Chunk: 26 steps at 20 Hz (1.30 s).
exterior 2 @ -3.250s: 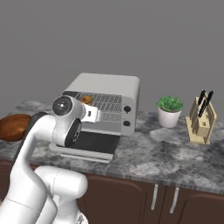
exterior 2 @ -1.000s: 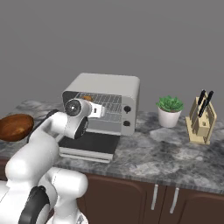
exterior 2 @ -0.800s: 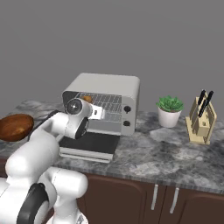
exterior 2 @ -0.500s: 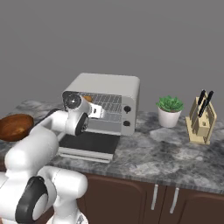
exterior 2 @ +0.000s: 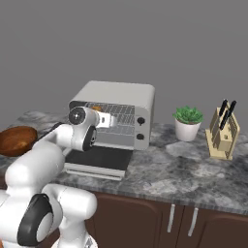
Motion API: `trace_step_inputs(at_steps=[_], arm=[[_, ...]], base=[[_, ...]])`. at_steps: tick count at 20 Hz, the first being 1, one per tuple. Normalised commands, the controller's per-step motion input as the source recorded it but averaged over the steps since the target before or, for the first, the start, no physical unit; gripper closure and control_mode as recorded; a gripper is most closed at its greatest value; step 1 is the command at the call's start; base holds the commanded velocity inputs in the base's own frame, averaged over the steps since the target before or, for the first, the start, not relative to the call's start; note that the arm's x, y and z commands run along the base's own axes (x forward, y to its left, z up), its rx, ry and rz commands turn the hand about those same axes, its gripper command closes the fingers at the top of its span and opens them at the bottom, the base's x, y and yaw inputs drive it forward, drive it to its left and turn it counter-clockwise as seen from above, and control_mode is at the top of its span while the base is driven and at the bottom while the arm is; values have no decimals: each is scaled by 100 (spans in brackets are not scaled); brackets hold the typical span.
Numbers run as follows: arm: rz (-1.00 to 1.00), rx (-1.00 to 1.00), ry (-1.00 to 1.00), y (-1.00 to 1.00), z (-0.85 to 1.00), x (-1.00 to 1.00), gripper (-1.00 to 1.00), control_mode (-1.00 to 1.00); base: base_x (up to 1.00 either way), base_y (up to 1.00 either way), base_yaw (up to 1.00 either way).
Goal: Pick up the heated bread from the toaster oven and place it in the bowl. Then move the bread bowl to the dining counter.
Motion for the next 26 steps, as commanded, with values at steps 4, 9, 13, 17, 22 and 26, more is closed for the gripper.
trace_step_inputs(at_steps=[4,9,13,17,22,26], arm=[[0,-2,-6,0,-5,36,-100,-100],[0,0,-6,1,0,44,-100,-100],[0,0,0,1,-1,42,-100,-100],[0,0,5,0,-11,26,-100,-100],[0,0,17,0,-21,11,-100,-100],[0,0,24,0,-25,0,-100,-100]], base=[[0,0,0],[0,0,0],[0,0,0],[0,0,0],[0,0,0],[0,0,0]])
